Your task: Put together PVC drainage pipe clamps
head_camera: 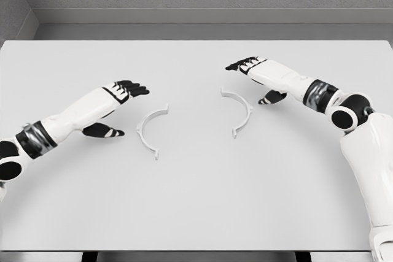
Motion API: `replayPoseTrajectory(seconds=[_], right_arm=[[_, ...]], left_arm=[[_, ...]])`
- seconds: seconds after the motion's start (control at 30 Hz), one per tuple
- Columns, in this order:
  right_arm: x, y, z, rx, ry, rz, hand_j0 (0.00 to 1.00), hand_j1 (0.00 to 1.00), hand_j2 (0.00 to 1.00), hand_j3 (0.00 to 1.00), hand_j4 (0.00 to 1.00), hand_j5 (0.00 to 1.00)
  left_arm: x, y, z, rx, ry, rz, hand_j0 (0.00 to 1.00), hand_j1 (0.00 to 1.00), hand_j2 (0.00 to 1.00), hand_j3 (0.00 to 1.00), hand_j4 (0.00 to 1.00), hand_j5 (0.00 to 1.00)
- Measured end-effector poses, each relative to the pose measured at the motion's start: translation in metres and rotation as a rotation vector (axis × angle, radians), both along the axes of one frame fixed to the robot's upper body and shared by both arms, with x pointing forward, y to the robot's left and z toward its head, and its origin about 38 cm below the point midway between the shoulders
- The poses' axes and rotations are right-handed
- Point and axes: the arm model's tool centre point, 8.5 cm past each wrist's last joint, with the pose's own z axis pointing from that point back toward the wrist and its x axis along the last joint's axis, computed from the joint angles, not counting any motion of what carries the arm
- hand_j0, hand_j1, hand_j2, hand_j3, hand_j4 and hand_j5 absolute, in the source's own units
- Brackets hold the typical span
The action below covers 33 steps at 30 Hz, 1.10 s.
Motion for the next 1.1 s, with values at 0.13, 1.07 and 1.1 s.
replayPoseTrajectory(seconds=[0.13, 1.07, 1.1], right_arm=[[0.001, -0.001, -0.006, -0.004, 0.018, -0.006, 1.00, 1.00, 1.00, 1.00, 1.00, 1.00], [0.003, 0.027, -0.006, -0.001, 0.020, 0.047, 1.00, 1.00, 1.00, 1.00, 1.00, 1.00], [0.003, 0.029, -0.006, -0.001, 0.021, 0.049, 1.00, 1.00, 1.00, 1.00, 1.00, 1.00]], left_arm=[[-0.001, -0.012, -0.007, -0.020, 0.015, -0.015, 1.00, 1.00, 1.00, 1.00, 1.00, 1.00], [-0.004, -0.046, -0.027, -0.086, 0.058, -0.049, 1.00, 1.00, 1.00, 1.00, 1.00, 1.00], [-0.004, -0.048, -0.027, -0.091, 0.059, -0.050, 1.00, 1.00, 1.00, 1.00, 1.00, 1.00]])
